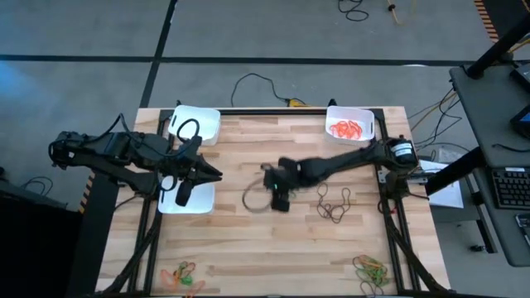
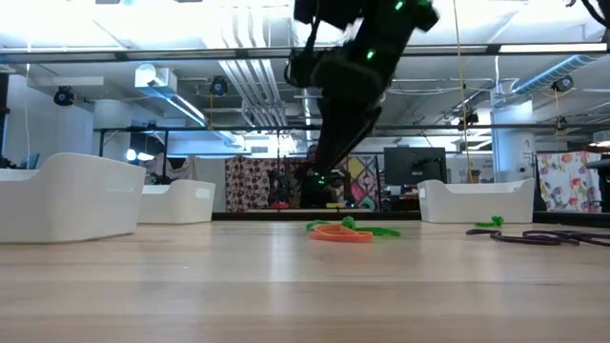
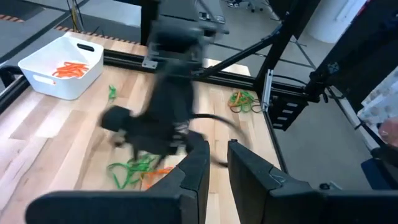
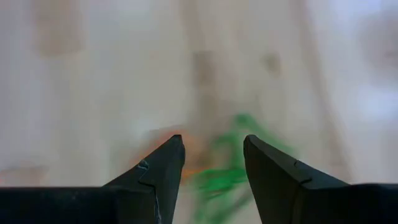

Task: Sort rubber bands into baskets
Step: Put the orange rubber band into the top right white bin

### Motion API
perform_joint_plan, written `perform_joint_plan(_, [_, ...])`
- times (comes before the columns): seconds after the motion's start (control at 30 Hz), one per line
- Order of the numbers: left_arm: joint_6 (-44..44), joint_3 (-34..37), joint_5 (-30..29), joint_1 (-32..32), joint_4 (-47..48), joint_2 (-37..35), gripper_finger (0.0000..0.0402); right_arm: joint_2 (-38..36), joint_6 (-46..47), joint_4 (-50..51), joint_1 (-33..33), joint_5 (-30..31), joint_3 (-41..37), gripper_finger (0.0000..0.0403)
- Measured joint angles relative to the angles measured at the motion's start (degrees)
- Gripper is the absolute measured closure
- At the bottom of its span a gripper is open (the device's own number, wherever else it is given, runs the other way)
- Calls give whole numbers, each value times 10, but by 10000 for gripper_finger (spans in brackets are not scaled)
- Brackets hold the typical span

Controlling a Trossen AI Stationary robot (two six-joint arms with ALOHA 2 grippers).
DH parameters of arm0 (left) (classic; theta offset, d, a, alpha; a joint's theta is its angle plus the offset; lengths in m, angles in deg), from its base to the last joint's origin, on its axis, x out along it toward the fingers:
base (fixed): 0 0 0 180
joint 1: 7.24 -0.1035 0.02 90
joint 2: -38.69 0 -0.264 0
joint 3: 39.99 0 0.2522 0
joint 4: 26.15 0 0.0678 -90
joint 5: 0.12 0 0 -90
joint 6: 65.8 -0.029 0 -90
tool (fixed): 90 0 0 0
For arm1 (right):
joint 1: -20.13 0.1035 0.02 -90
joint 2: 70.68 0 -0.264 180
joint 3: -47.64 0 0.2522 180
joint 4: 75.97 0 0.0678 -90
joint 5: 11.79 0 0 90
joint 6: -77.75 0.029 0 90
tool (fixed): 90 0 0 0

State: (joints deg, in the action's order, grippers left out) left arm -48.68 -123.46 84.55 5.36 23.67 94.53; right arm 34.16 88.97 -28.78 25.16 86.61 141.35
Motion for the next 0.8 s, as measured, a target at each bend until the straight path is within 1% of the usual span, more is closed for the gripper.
perform_joint_plan(0.17, [-11,0,-1,0,0,2,359,21,63,-14,71,0,-4,241])
perform_joint_plan(0.3, [-23,0,-2,0,0,5,359,27,116,-23,100,4,-6,241])
perform_joint_plan(0.43, [-31,0,-2,0,0,9,359,31,124,-17,106,6,-21,241])
perform_joint_plan(0.6, [-30,0,-2,0,0,12,359,31,117,-19,98,6,-45,241])
perform_joint_plan(0.8, [-25,0,-1,2,0,12,359,54,106,-25,88,4,-55,246])
